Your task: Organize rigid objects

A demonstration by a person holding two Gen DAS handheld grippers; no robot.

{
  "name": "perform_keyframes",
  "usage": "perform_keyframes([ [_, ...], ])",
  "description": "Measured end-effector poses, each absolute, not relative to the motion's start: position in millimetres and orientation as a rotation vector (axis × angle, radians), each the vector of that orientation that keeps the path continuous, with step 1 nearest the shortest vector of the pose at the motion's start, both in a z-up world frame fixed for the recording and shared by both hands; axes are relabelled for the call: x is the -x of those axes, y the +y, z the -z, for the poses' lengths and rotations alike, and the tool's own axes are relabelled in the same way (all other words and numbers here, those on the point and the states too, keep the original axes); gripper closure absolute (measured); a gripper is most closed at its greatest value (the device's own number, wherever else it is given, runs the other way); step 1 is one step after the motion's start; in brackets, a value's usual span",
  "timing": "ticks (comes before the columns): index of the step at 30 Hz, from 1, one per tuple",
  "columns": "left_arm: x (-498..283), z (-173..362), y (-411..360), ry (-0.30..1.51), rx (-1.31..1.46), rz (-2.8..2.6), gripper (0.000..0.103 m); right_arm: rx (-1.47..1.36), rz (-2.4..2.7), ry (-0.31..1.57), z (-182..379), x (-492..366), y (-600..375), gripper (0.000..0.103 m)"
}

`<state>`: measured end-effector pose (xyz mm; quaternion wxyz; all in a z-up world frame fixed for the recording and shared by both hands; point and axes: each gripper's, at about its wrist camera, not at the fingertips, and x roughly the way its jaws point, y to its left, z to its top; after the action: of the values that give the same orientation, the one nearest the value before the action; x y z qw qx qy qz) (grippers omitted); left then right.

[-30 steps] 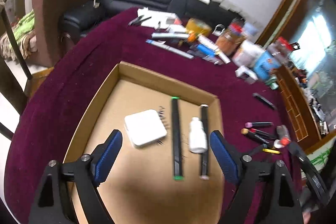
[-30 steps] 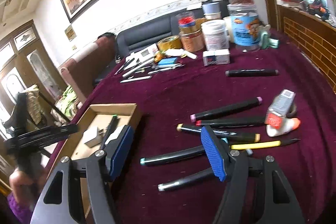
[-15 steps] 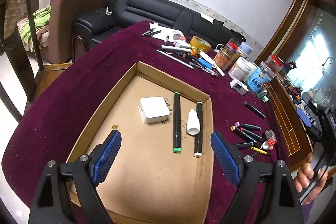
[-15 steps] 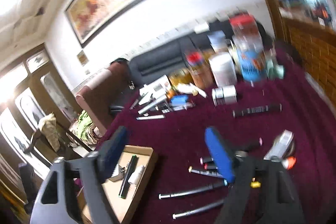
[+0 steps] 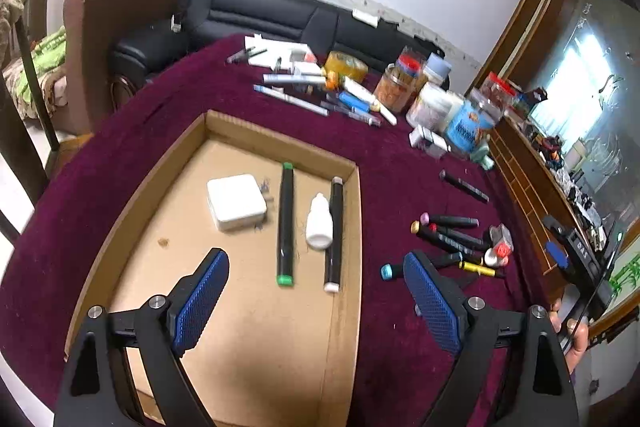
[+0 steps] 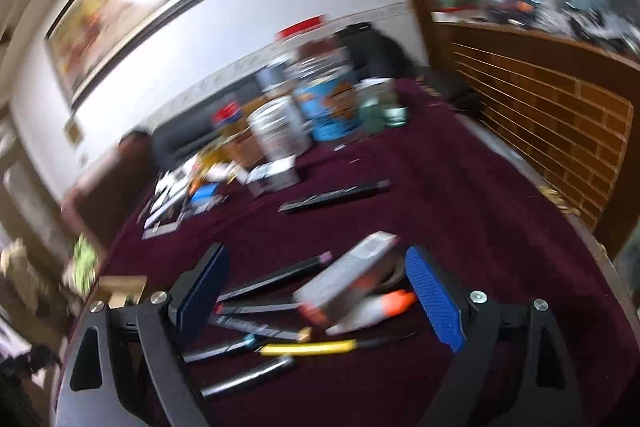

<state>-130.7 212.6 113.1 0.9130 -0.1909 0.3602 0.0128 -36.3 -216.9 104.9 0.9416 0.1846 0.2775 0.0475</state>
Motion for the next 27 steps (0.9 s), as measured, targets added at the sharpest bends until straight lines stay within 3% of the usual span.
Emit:
perform_keyframes([
  [10,122,-139,214,0.706,0.314,-0.108,0.008,-0.467,-0.042,0.522,-89,47,-248,0.014],
  [27,33,-50,63,1.053,0.005,0.176,0.008,-0.343,-0.010,0.527,-87,46,-225,0.014],
])
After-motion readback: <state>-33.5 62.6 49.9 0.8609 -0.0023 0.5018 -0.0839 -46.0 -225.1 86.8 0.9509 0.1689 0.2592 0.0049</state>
